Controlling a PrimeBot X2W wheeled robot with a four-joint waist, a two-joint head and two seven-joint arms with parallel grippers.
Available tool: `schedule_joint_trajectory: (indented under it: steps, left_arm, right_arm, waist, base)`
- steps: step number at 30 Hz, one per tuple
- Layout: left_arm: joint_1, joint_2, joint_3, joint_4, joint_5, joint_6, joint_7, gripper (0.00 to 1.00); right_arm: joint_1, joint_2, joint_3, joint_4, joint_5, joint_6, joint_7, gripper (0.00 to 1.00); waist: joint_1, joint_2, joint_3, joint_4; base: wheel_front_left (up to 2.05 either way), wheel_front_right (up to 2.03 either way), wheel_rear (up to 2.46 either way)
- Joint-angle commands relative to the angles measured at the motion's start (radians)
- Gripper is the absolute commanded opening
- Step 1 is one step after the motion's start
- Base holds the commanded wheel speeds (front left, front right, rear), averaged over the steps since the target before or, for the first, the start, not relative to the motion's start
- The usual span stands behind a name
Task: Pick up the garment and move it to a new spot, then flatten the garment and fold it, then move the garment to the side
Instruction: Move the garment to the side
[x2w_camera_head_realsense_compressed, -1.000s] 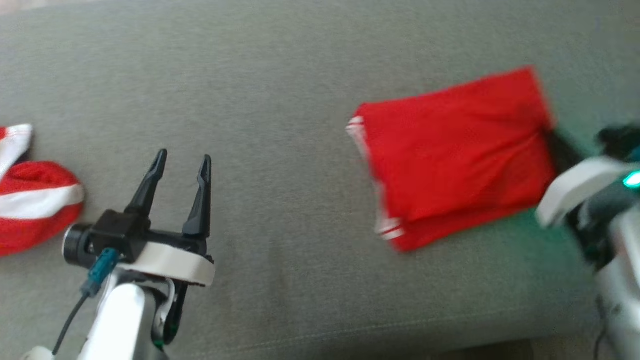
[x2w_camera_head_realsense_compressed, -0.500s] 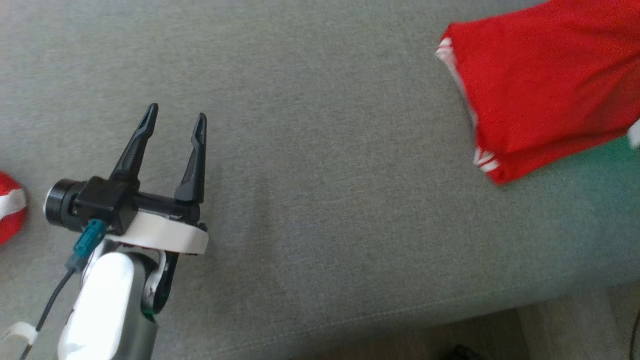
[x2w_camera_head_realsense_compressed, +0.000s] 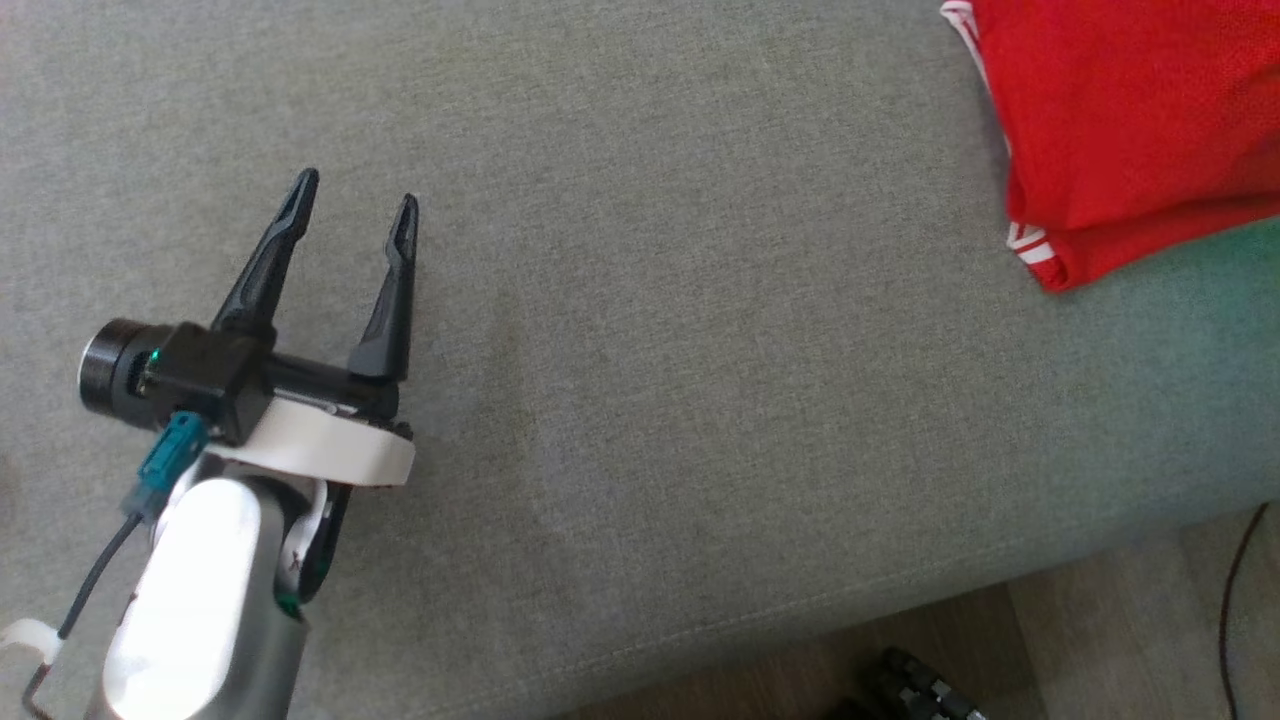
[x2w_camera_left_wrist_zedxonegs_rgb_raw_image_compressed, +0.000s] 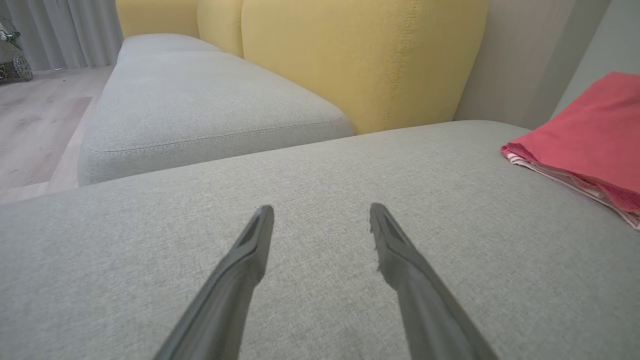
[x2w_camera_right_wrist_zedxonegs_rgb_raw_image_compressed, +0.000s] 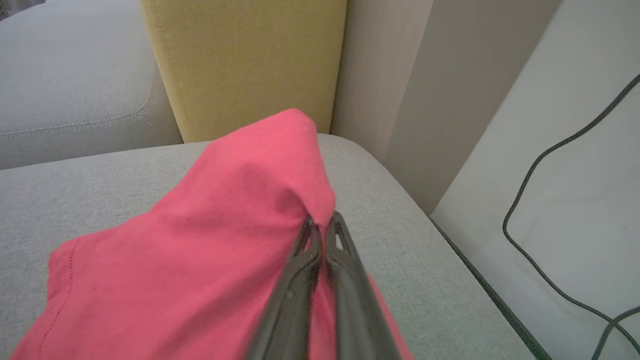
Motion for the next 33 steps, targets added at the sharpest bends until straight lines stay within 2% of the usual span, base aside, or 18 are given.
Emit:
schedule_joint_trajectory:
  steps: [1,6,7,8,9,11,12,22,27,33]
  left_arm:
    - [-0.034,0.023,0.033,-0.033,0.012,0.001,0.004,1.00]
    - [-0.036,0.024,0.027,-0.029,0.009,0.003,0.005,1.00]
    - [-0.037,0.023,0.027,-0.028,0.007,0.003,0.004,1.00]
    - [-0.038,0.023,0.026,-0.027,0.006,0.004,0.004,1.00]
    - [-0.038,0.023,0.026,-0.026,0.005,0.005,0.003,1.00]
    - [-0.039,0.023,0.025,-0.025,0.003,0.006,0.002,1.00]
    - [-0.039,0.023,0.025,-0.024,0.001,0.007,0.001,1.00]
    - [-0.013,0.018,0.030,0.004,-0.019,0.021,-0.013,1.00]
    - [0.023,0.009,0.037,0.021,-0.035,0.034,-0.022,1.00]
    - [0.069,-0.001,0.056,0.031,-0.058,0.053,-0.030,1.00]
  right_arm:
    - [-0.025,-0.032,-0.010,-0.021,-0.009,-0.001,-0.017,0.00]
    - [-0.059,-0.008,-0.048,0.036,-0.061,-0.001,-0.019,0.00]
    - [-0.064,-0.003,-0.054,0.047,-0.071,-0.001,-0.016,0.05]
    - [-0.068,0.001,-0.058,0.054,-0.080,-0.001,-0.018,0.46]
    - [-0.071,0.006,-0.060,0.059,-0.086,-0.001,-0.020,0.67]
    - [-0.077,0.015,-0.065,0.069,-0.094,-0.001,-0.022,0.96]
    - [-0.079,0.018,-0.068,0.073,-0.098,-0.001,-0.024,1.00]
    - [-0.025,0.072,-0.074,0.034,-0.130,-0.001,-0.095,1.00]
    - [0.070,0.141,-0.054,-0.070,-0.132,-0.001,-0.146,1.00]
    - [0.238,0.244,-0.023,-0.262,-0.141,-0.001,-0.165,1.00]
  waist:
    - [-0.0001,-0.0001,0.003,-0.001]
    - [-0.0001,-0.0001,0.005,0.001]
    - [-0.0001,-0.0001,0.004,0.002]
    - [-0.0001,-0.0001,0.004,0.003]
    - [-0.0001,-0.0001,0.003,0.004]
    - [-0.0001,-0.0001,0.003,0.005]
    - [-0.0001,-0.0001,0.003,0.006]
    - [-0.0001,-0.0001,-0.054,0.005]
    - [-0.0001,-0.0001,-0.114,0.012]
    - [-0.0001,-0.0001,-0.178,0.047]
  base:
    - [0.00,0.00,0.00]
    - [0.00,0.00,0.00]
    - [0.00,0.00,0.00]
    - [0.00,0.00,0.00]
    - [0.00,0.00,0.00]
    - [0.00,0.00,0.00]
    - [0.00,0.00,0.00]
    - [0.00,0.00,0.00]
    - [0.00,0.00,0.00]
    - [0.00,0.00,0.00]
